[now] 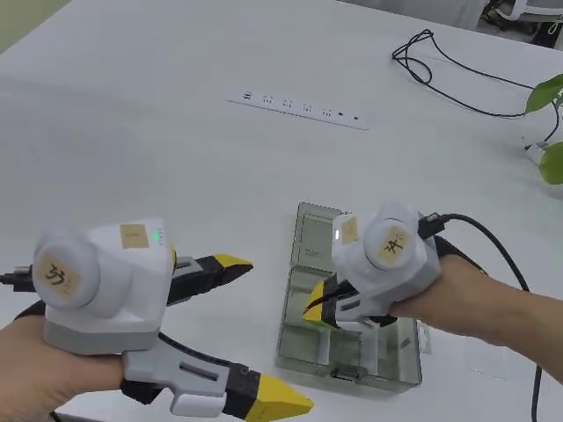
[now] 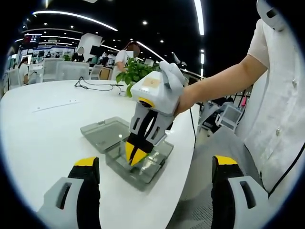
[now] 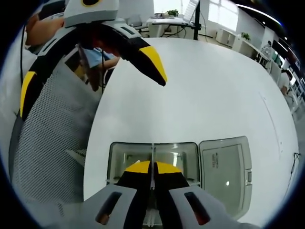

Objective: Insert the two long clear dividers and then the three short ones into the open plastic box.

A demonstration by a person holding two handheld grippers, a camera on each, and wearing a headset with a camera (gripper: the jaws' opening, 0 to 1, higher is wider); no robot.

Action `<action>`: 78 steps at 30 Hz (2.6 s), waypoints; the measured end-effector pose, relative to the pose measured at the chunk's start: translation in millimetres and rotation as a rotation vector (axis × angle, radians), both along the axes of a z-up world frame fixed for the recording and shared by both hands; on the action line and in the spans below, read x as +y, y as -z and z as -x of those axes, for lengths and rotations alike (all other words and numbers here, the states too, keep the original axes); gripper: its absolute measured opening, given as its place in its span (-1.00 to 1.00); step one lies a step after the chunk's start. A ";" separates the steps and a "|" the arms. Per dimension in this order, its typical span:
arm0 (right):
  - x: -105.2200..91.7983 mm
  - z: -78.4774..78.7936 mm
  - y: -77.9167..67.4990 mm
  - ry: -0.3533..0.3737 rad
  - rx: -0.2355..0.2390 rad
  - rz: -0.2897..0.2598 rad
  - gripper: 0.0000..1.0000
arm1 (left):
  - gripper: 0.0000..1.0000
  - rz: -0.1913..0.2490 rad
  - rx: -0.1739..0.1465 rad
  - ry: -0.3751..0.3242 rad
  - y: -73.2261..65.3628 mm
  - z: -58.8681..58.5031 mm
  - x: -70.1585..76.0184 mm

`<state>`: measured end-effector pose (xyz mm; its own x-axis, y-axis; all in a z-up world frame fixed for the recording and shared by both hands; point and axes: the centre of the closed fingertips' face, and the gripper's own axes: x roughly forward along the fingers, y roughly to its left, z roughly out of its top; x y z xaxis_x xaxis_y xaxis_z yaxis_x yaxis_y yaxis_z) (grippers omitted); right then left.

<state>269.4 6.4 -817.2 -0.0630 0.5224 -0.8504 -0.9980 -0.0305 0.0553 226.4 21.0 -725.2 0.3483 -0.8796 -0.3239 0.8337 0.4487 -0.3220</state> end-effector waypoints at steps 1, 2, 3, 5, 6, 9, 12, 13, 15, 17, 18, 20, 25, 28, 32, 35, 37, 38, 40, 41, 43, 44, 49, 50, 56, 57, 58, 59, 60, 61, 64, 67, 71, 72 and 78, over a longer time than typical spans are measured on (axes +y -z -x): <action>-0.1 -0.4 -0.9 0.006 0.000 -0.003 -0.90 | 1.00 -0.001 0.000 0.000 0.3 0.1 0.3; -0.1 -1.1 -3.4 0.014 0.000 -0.013 -0.86 | 1.00 -0.003 0.000 0.000 0.5 0.3 0.5; -0.2 -1.6 -5.2 0.021 0.001 -0.018 -0.85 | 1.00 -0.005 -0.001 0.000 0.9 0.5 0.9; -0.7 -2.8 -10.1 0.033 -0.002 -0.033 -0.84 | 1.00 -0.009 0.000 0.001 1.3 1.1 1.3; -1.1 -3.9 -13.6 0.043 -0.002 -0.045 -0.83 | 1.00 -0.016 -0.004 0.004 1.9 1.6 2.0; -3.3 -6.2 -20.7 0.066 -0.001 -0.067 -0.78 | 1.00 -0.035 -0.007 0.007 3.6 2.4 3.9; -6.4 -8.5 -28.8 0.101 0.007 -0.097 -0.74 | 1.00 -0.035 -0.008 0.004 2.5 2.9 5.4; -8.3 -9.2 -32.3 0.113 0.009 -0.106 -0.73 | 1.00 -0.038 -0.009 0.002 2.6 3.0 6.2; -11.3 -11.0 -37.7 0.131 0.007 -0.122 -0.71 | 1.00 -0.040 -0.009 -0.001 2.4 3.0 7.3; -13.6 -11.7 -42.1 0.147 0.009 -0.135 -0.68 | 1.00 -0.041 -0.009 -0.005 2.3 2.7 8.3; -15.5 -12.0 -45.4 0.158 0.011 -0.146 -0.66 | 1.00 -0.042 -0.009 -0.007 2.1 2.8 8.8; -18.7 -12.4 -50.4 0.178 0.015 -0.162 -0.63 | 1.00 -0.040 -0.009 -0.011 1.2 3.0 9.3; -28.7 -12.1 -60.9 0.221 0.021 -0.198 -0.55 | 1.00 -0.046 -0.013 -0.010 0.3 5.2 10.0; -38.2 -11.2 -64.7 0.234 0.016 -0.200 -0.50 | 1.00 -0.048 -0.014 -0.009 -0.4 6.2 10.9; -53.8 -10.0 -68.1 0.248 0.013 -0.198 -0.42 | 1.00 -0.049 -0.017 -0.010 -1.7 6.8 11.3; -69.3 -9.9 -68.3 0.257 0.003 -0.184 -0.37 | 1.00 -0.051 -0.018 -0.009 -2.1 7.7 10.9; -78.9 -9.8 -68.9 0.266 0.000 -0.174 -0.35 | 1.00 -0.052 -0.018 -0.007 -2.2 8.3 10.6; -84.7 -9.9 -69.2 0.272 -0.002 -0.170 -0.33 | 1.00 -0.053 -0.019 -0.006 -2.5 8.5 10.5; -92.1 -9.3 -69.3 0.276 -0.007 -0.161 -0.30 | 1.00 -0.054 -0.020 -0.006 -2.7 8.9 10.6; -98.2 -8.9 -68.7 0.279 -0.009 -0.154 -0.28 | 1.00 -0.054 -0.018 -0.006 -2.7 9.1 10.7; -108.8 -7.6 -66.3 0.281 -0.011 -0.138 -0.24 | 1.00 -0.056 -0.020 -0.004 -2.8 9.6 10.7; -113.3 -7.2 -64.9 0.284 -0.013 -0.130 -0.23 | 1.00 -0.057 -0.020 -0.003 -2.7 9.7 10.8; -139.1 -3.1 -54.3 0.298 -0.011 -0.081 -0.17 | 1.00 -0.056 -0.018 -0.003 -2.6 9.4 10.7; -145.9 -1.9 -51.1 0.292 -0.018 -0.061 -0.15 | 1.00 -0.054 -0.017 -0.004 -2.7 9.3 10.4; -172.8 1.8 -35.7 0.293 -0.008 0.000 -0.11 | 1.00 -0.051 -0.014 -0.002 -2.7 9.2 8.7; -177.7 1.2 -32.6 0.295 -0.007 0.013 -0.10 | 1.00 -0.050 -0.014 -0.002 -2.9 8.8 8.3; -181.3 0.9 -30.5 0.296 -0.008 0.023 -0.10 | 1.00 -0.049 -0.014 -0.002 -3.1 8.5 8.2; -186.7 0.1 -27.3 0.297 -0.009 0.036 -0.10 | 1.00 -0.047 -0.013 -0.003 -3.5 8.1 8.0; -190.5 -0.3 -25.1 0.298 -0.007 0.047 -0.10 | 1.00 -0.046 -0.014 -0.004 -3.9 7.8 7.7; -196.2 -0.8 -21.6 0.299 -0.005 0.065 -0.09 | 1.00 -0.046 -0.014 -0.003 -3.8 7.6 7.6; -208.4 -1.5 -14.3 0.273 -0.015 0.113 -0.09 | 1.00 -0.046 -0.013 -0.002 -3.9 7.4 7.2; -224.7 -6.2 -1.9 0.225 -0.034 0.180 -0.09 | 1.00 -0.049 -0.009 -0.005 -2.5 6.6 7.7; -233.7 -7.5 10.3 0.187 -0.040 0.230 -0.10 | 1.00 -0.050 -0.005 -0.005 -1.5 6.7 7.3; -235.6 -7.5 13.4 0.173 -0.044 0.247 -0.10 | 1.00 -0.048 -0.004 -0.006 -1.7 6.4 7.0; -245.8 -13.6 24.0 0.120 -0.054 0.295 -0.11 | 1.00 -0.047 0.000 -0.008 -1.3 4.9 6.6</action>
